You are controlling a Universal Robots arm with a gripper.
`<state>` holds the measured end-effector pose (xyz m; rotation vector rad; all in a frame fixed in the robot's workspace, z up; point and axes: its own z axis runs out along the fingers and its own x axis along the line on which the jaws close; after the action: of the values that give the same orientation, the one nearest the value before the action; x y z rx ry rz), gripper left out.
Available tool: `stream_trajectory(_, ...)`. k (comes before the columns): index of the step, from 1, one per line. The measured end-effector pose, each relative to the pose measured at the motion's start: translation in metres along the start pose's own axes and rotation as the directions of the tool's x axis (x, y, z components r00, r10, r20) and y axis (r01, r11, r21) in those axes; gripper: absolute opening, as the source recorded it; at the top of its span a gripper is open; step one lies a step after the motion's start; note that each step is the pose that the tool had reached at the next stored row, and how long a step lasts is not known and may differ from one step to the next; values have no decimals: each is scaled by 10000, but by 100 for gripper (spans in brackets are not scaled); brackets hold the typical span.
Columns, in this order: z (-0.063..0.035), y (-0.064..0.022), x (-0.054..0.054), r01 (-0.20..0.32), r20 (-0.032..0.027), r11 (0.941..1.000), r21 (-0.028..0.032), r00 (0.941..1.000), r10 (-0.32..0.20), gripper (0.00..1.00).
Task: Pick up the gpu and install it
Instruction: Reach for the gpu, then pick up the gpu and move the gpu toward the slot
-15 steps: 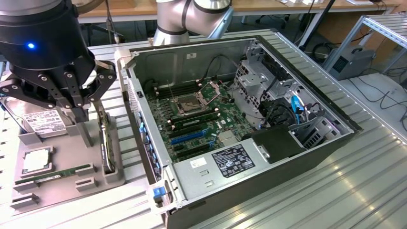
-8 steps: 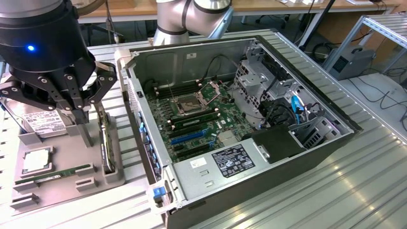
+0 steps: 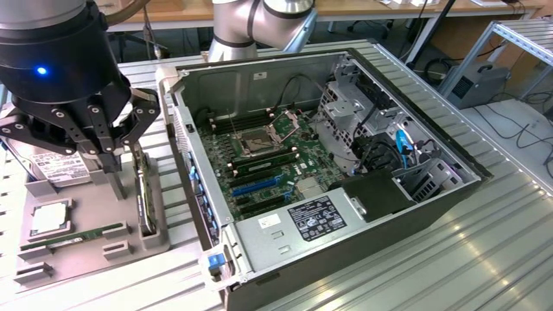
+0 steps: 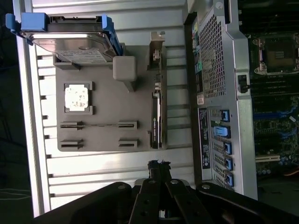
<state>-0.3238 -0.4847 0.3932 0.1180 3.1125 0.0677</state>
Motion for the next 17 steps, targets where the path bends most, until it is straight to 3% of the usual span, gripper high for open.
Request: stream_trajectory(17,-1,-35,-3,0,0,10000,0,10000,0,11)
